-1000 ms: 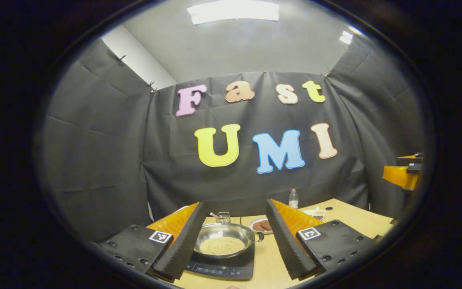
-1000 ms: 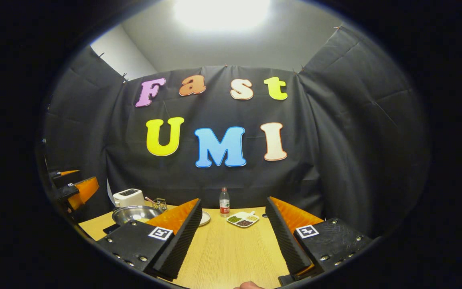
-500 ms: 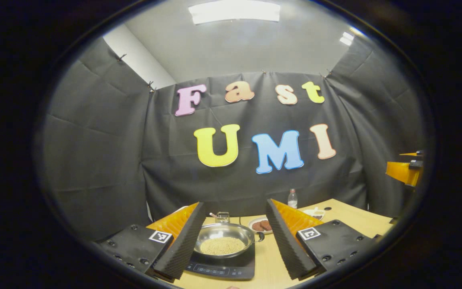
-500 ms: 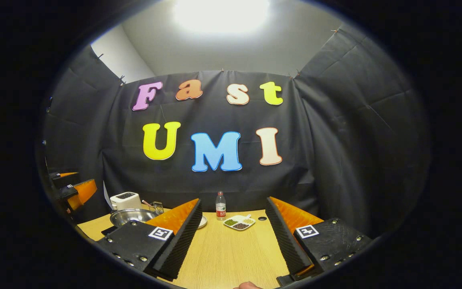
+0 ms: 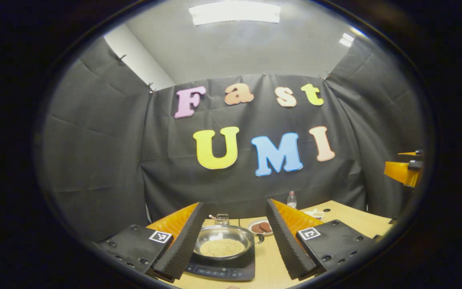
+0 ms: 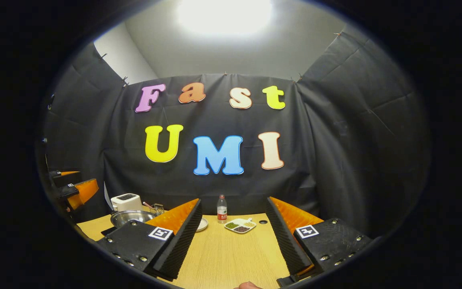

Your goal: First push the handle of the pot to place it horizontally, then grasp the pot with both hands and set it on the induction cooktop.

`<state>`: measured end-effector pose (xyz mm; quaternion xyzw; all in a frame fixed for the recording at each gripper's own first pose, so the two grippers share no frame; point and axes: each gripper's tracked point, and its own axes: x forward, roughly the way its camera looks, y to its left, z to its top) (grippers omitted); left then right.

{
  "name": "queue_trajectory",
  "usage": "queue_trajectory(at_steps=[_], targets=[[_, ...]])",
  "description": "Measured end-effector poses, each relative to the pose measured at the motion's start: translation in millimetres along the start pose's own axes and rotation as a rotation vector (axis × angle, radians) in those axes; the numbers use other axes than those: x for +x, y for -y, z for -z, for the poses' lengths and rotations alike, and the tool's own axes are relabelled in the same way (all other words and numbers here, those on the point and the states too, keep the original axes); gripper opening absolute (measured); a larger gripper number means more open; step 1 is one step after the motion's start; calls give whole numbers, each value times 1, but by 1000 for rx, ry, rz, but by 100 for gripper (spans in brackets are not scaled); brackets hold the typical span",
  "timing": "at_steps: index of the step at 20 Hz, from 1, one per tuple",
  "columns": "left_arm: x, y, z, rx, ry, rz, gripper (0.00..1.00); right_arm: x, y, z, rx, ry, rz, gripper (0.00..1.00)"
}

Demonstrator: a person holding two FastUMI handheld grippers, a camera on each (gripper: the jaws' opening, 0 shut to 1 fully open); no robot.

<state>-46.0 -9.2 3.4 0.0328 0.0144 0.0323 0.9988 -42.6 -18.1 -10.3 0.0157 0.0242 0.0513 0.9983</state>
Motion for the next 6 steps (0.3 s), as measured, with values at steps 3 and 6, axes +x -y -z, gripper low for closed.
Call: queue_trajectory(at_steps=[3, 6], targets=[[0, -4, 1, -1, 1, -2, 100, 0, -1, 0, -5, 2, 6, 96], [1, -8, 0, -3, 6, 2, 98, 0, -5, -1, -6, 6, 9, 96]])
